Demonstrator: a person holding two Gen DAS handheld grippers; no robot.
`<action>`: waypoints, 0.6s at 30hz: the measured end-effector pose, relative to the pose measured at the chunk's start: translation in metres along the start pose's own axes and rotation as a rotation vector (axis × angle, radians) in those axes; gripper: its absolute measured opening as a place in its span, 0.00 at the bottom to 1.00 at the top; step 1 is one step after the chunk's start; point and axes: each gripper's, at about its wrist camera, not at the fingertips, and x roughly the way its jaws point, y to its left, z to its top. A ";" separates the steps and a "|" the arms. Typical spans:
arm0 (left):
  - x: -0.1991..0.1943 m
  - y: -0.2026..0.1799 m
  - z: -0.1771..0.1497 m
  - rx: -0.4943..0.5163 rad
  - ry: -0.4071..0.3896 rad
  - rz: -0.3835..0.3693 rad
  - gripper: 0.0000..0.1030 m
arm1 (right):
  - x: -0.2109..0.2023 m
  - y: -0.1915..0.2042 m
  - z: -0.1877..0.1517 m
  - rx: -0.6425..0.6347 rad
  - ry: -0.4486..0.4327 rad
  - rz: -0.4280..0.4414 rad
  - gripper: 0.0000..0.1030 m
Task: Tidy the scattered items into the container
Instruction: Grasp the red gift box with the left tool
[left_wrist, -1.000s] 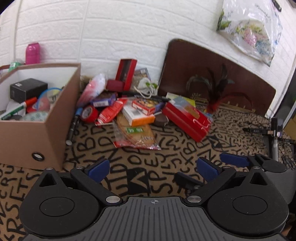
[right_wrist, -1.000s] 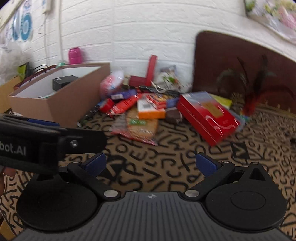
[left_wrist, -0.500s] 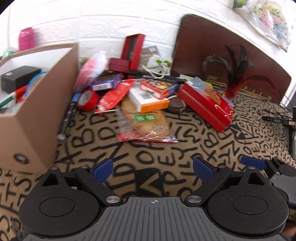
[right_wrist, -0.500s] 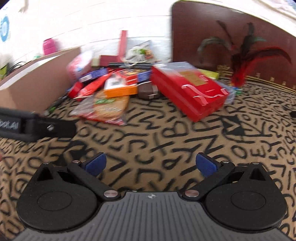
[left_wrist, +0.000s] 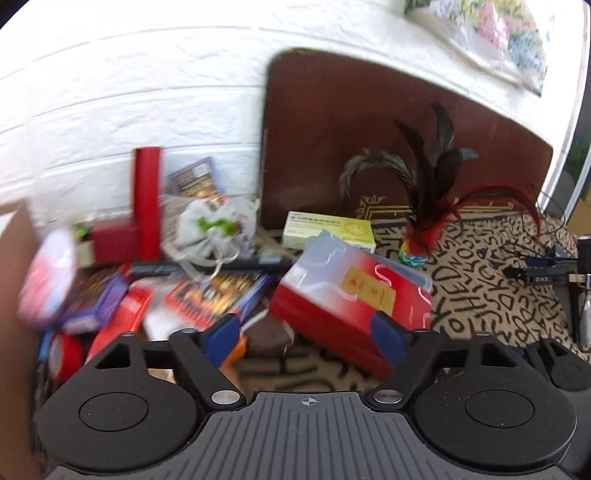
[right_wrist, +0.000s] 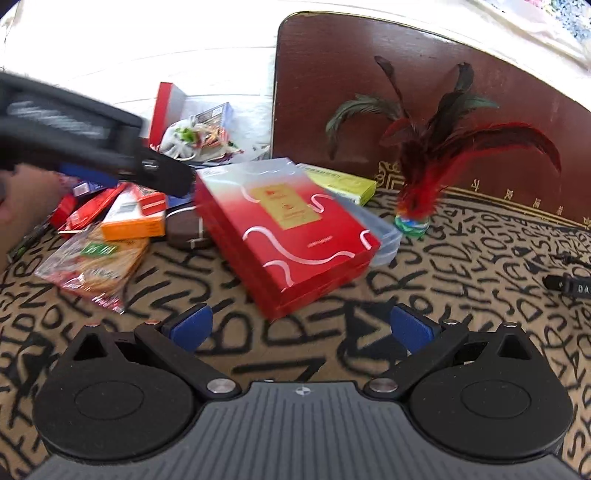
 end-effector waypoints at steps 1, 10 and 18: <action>0.007 -0.001 0.004 -0.005 0.000 -0.004 0.83 | 0.003 -0.002 0.001 -0.001 -0.005 0.009 0.99; 0.062 -0.003 0.017 0.044 0.016 -0.044 0.85 | 0.034 -0.011 0.014 -0.020 -0.007 0.046 0.92; 0.058 -0.013 0.016 0.086 0.040 -0.054 0.59 | 0.040 -0.007 0.016 0.002 0.031 0.064 0.75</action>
